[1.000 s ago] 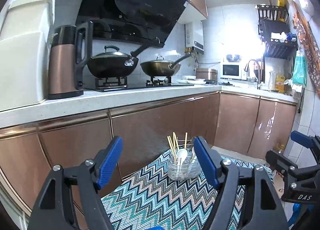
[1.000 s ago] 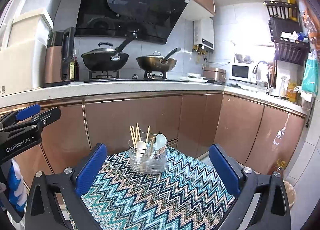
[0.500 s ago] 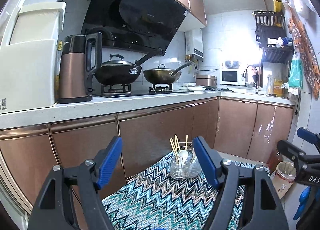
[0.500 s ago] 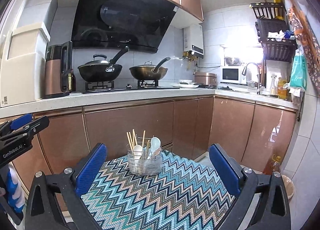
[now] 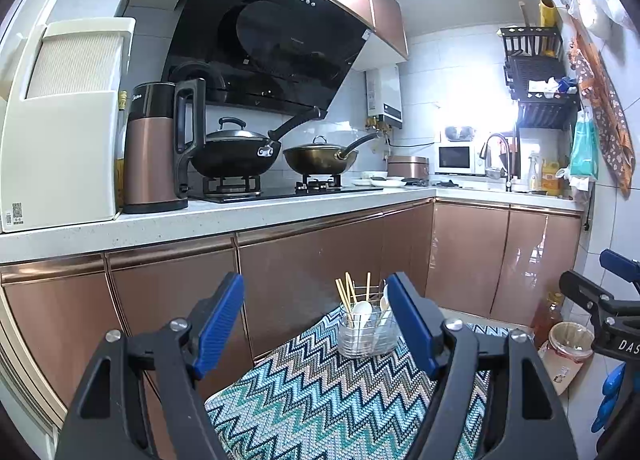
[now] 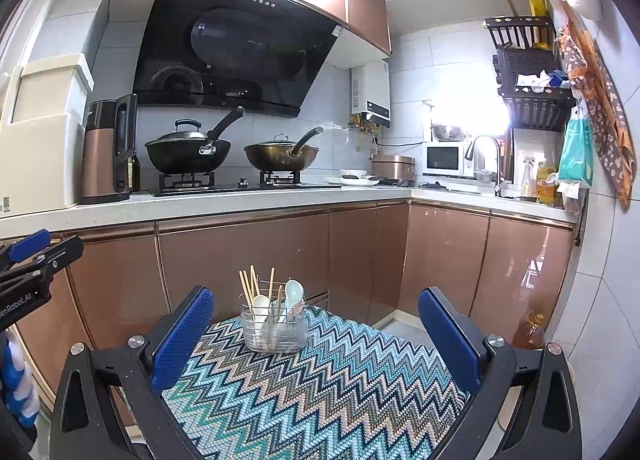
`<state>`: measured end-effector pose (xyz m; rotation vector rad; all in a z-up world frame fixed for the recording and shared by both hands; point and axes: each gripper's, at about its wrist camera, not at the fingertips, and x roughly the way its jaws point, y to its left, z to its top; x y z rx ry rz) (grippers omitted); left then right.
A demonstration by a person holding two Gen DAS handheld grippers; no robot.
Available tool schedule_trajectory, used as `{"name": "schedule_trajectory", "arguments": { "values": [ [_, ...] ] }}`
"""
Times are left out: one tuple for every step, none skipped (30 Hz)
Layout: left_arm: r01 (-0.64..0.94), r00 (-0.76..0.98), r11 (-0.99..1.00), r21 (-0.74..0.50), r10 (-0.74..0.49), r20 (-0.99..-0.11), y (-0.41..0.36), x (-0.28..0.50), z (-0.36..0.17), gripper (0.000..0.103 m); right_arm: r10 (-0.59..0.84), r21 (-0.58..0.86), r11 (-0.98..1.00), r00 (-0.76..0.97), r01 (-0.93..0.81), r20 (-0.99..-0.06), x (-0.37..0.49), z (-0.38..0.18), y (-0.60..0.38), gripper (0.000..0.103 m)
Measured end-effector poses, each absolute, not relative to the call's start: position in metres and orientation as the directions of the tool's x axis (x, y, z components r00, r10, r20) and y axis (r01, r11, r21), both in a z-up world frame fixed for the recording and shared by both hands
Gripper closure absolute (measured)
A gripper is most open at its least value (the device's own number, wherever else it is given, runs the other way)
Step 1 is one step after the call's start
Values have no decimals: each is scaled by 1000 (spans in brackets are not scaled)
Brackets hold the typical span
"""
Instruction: Organize utensils
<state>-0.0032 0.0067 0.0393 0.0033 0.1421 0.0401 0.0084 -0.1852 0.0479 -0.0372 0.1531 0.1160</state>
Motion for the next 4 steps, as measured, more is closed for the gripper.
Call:
{"name": "schedule_trajectory", "arguments": {
  "values": [
    [-39,989,999,5,40,-145,6,-4,39,31,110,-28,993,982,-115,-154,7,48,-186,0],
    [-37,988,999,3,37,-150,6,-4,39,31,108,-28,993,982,-113,-155,7,48,-186,0],
    [-36,988,999,3,36,-151,6,-4,38,31,105,-29,993,982,-111,-155,6,48,-187,0],
    [-35,987,999,6,35,-154,5,-4,38,31,101,-30,994,983,-107,-156,5,48,-187,0]
  ]
}}
